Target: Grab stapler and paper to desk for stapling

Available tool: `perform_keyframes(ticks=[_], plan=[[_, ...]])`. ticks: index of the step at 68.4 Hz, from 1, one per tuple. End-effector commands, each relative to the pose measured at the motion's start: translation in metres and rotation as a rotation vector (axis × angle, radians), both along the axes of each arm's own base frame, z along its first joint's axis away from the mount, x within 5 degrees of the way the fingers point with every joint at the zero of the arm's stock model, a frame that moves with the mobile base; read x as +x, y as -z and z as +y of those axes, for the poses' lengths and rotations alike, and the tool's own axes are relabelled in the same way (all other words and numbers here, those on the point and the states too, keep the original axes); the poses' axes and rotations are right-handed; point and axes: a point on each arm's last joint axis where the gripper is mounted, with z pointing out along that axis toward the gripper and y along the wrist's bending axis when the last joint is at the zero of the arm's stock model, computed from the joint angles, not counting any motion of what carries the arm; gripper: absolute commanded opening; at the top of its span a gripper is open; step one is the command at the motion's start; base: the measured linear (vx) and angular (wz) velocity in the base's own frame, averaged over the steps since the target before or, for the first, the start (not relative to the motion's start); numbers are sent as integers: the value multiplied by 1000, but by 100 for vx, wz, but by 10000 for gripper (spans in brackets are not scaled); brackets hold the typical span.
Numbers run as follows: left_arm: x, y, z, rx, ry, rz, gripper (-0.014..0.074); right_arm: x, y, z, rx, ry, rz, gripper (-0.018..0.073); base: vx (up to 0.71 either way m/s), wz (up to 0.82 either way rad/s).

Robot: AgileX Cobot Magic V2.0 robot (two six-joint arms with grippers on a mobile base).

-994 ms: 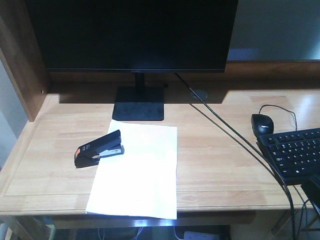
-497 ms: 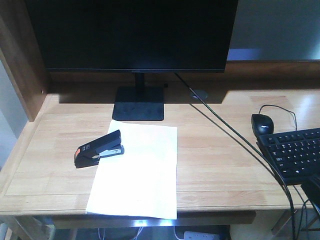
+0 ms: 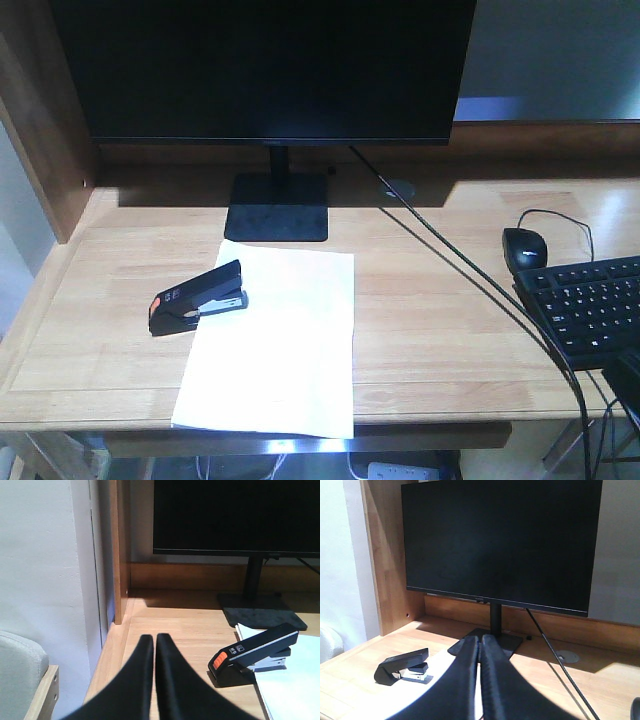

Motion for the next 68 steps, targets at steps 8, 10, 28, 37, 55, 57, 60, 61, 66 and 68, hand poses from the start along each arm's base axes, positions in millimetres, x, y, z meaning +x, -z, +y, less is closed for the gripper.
perform_keyframes(ticks=[8,10,28,37,55,57,60,61,66,68], plan=[[0,-3,1,-7,-7,-81,-6,1,-9,-2,-33,24,-37,-9,0,0],[0,-3,1,-7,-7,-81,-6,1,-9,-2,-33,24,-37,-9,0,0],[0,-3,1,-7,-7,-81,-6,1,-9,-2,-33,24,-37,-9,0,0],[0,-3,1,-7,-7,-81,-6,1,-7,-2,-31,28,-33,-9,0,0],[0,-3,1,-7,-7,-81,-6,6,-10,-12,-28,180,-62,-9,0,0],[0,-3,1,-7,-7,-81,-6,6,-11,-14,-25,213,-64,-9,0,0],[0,-3,1,-7,-7,-81,-6,8,-11,-19,-21,272,-64,-9,0,0],[0,-3,1,-7,-7,-81,-6,8,-11,-20,-23,293,-65,-9,0,0],[0,-3,1,-7,-7,-81,-6,9,-11,-25,-28,366,-64,-9,0,0],[0,-3,1,-7,-7,-81,-6,9,-11,-26,-33,387,-65,-9,0,0]])
